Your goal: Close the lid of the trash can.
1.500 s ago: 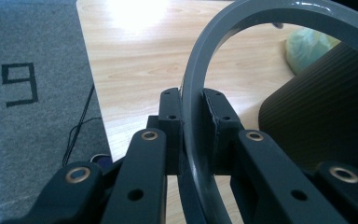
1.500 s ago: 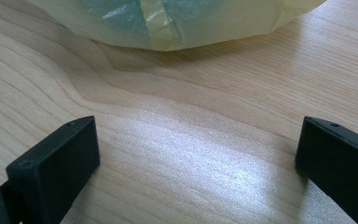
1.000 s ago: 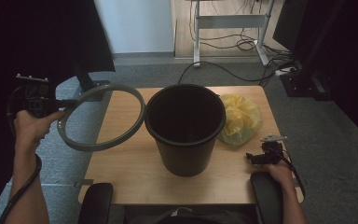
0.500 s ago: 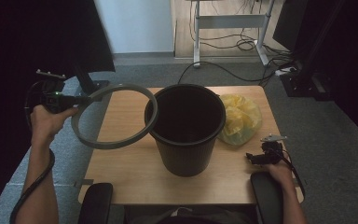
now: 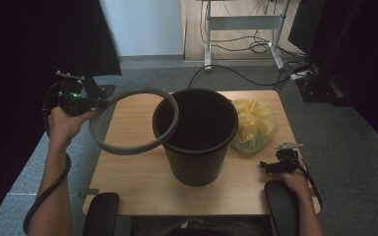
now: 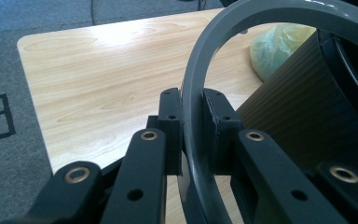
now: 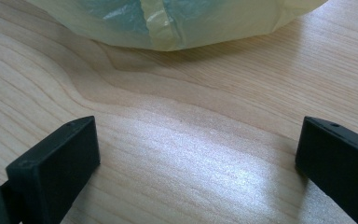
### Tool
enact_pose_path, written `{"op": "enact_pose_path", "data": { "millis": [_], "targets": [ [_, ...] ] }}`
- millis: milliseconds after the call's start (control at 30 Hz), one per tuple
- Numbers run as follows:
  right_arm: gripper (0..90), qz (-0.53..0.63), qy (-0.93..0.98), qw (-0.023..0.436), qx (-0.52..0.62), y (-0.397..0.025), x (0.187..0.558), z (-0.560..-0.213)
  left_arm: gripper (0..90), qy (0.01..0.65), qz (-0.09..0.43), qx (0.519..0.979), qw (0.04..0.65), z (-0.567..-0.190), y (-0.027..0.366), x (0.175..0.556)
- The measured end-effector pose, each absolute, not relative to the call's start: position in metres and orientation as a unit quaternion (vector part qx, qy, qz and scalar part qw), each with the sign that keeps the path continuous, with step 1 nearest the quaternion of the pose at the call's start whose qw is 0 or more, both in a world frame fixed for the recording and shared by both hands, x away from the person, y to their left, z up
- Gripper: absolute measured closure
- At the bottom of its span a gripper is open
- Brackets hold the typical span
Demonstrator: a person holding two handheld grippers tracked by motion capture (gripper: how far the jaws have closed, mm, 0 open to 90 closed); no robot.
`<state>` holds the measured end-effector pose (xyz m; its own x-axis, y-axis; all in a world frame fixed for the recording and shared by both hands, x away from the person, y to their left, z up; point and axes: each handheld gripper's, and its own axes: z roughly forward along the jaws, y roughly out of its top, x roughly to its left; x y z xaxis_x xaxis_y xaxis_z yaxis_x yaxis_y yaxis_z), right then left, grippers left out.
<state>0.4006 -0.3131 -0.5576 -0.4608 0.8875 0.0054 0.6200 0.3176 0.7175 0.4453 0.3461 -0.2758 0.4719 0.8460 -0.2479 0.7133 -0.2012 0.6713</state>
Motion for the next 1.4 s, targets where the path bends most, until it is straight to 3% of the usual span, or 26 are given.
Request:
{"op": "enact_pose_path", "data": {
  "millis": [1400],
  "targets": [
    [0.0, 0.336, 0.790, 0.198, 0.474, -0.312, 0.400, -0.558, 78.4, 0.421, 0.061, 0.814, 0.396, -0.279, 0.217, 0.481]
  ]
}}
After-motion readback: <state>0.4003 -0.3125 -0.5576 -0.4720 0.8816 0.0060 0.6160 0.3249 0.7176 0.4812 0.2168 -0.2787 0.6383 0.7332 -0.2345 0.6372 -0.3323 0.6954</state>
